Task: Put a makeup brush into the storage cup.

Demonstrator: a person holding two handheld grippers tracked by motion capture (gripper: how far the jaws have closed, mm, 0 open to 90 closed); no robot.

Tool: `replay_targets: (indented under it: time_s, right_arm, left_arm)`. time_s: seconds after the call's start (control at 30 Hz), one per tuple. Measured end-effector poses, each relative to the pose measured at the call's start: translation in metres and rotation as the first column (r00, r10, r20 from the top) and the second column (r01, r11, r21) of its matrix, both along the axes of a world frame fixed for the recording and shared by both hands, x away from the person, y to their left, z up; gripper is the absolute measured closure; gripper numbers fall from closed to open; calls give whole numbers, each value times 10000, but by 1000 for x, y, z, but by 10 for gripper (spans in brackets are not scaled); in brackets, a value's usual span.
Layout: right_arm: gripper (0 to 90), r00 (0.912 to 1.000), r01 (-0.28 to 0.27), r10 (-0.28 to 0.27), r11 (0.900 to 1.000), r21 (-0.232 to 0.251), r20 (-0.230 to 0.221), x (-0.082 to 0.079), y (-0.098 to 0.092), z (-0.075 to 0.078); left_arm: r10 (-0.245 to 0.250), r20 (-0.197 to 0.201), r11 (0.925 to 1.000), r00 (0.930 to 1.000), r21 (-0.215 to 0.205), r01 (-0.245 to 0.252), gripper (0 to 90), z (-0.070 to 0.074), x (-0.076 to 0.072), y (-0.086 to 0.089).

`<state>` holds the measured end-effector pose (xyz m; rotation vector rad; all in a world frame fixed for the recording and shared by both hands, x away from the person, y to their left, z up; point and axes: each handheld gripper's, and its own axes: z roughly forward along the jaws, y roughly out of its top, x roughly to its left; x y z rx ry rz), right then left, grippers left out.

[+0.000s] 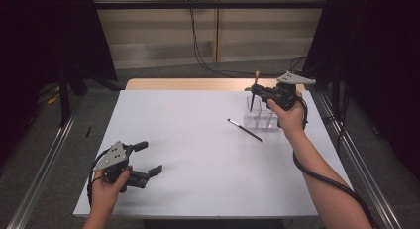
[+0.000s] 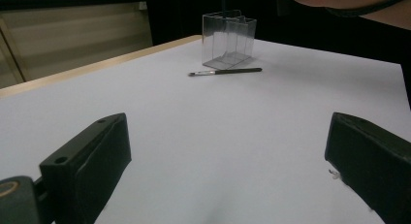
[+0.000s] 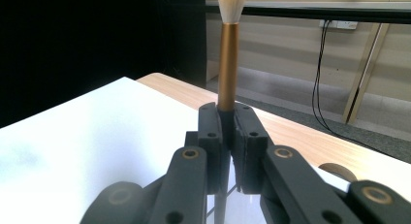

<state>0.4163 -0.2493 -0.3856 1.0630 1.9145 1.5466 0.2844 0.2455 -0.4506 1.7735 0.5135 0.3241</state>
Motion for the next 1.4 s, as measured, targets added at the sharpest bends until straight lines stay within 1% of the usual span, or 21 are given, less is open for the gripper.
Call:
replay_targets:
  time_s: [0.37, 0.4, 0.47, 0.57, 0.67, 0.73, 0.77, 0.83, 0.87, 0.9, 0.93, 0.97, 1.0, 1.1, 1.17, 1.2, 1.27, 1.33, 1.4]
  right_arm:
    - [835, 10000, -11, 10, 9999, -115, -42, -1, 1, -6]
    - [836, 10000, -20, 19, 9999, -132, -51, -1, 1, -7]
    - [835, 10000, -26, 25, 9999, -146, -56, -1, 1, -8]
    - [835, 10000, -51, 50, 9999, -125, -47, -2, 1, -8]
    - [833, 9999, -104, 104, 9999, -48, -139, -2, 2, -7]
    - [829, 9999, -123, 122, 9999, -110, -109, -3, 2, -7]
    - [795, 9999, -111, 110, 9999, -107, -89, -3, 3, -7]
    - [664, 9999, -115, 115, 9999, -14, -42, -4, 3, -7]
    - [598, 9999, -132, 132, 9999, 107, -68, -4, 3, -7]
    - [554, 9999, -76, 78, 9998, 176, -121, -5, 4, -7]
    - [517, 9999, -71, 73, 9998, 167, -138, -6, 3, -7]
    - [452, 9999, -68, 70, 9998, 161, -123, -6, 4, -7]
    - [416, 9999, -31, 32, 10000, 72, -129, -7, 4, -7]
    - [326, 10000, 81, -81, 10000, 0, -11, -10, 4, -7]
    - [265, 9999, 158, -158, 9999, 0, 9, -12, 4, -7]
    - [243, 9999, 163, -164, 9998, 70, 43, -13, 4, -7]
    - [216, 9999, 101, -103, 9999, 132, 135, -17, 3, -6]
    - [171, 9999, 65, -68, 9997, 231, 112, -20, 3, -7]
    - [152, 9999, 40, -43, 9996, 265, 129, -24, 3, -7]
  left_arm:
    - [4, 11, 10000, 10000, -6, -4, 27, 0, 0, 0]
    - [11, -15, 10000, 10000, -64, -11, 27, 0, 0, -1]
    - [-13, 0, 10000, 10000, 9, 13, 27, 0, 0, 0]
    - [7, -25, 10000, 10000, -79, -7, 27, -1, 0, -1]
    - [-16, -27, 10000, 10000, -22, 16, 26, -1, 0, -1]
    - [-26, -6, 10000, 10000, -44, 26, 26, -1, 0, -1]
    - [-20, -6, 10000, 10000, -53, 20, 26, -1, 0, -1]
    - [-11, -1, 10000, 10000, -27, 11, 27, -1, 0, -1]
    - [-6, -8, 10000, 10000, -36, 6, 27, 0, 0, -1]
    - [-9, -11, 10000, 10000, -44, 9, 27, 0, 0, -1]
    - [0, 3, 10000, 10000, -35, 0, 27, 0, 0, -1]
    - [-5, -5, 10000, 10000, -12, 5, 27, 0, 0, -1]
    - [-19, 6, 10000, 10000, 16, 19, 26, 0, 0, -1]
    - [-25, -28, 10000, 10000, -71, 24, 27, -1, 0, -1]
    - [-44, 17, 10000, 10000, 2, 44, 27, -1, 0, -1]
    - [-29, -40, 10000, 10000, -92, 29, 26, -1, 0, -1]
    - [-24, -36, 10000, 10000, -43, 24, 26, -1, 0, -1]
    - [-21, -47, 10000, 10000, -47, 20, 27, -1, 0, -1]
    - [-37, -29, 10000, 10000, -11, 37, 26, -1, 1, -1]
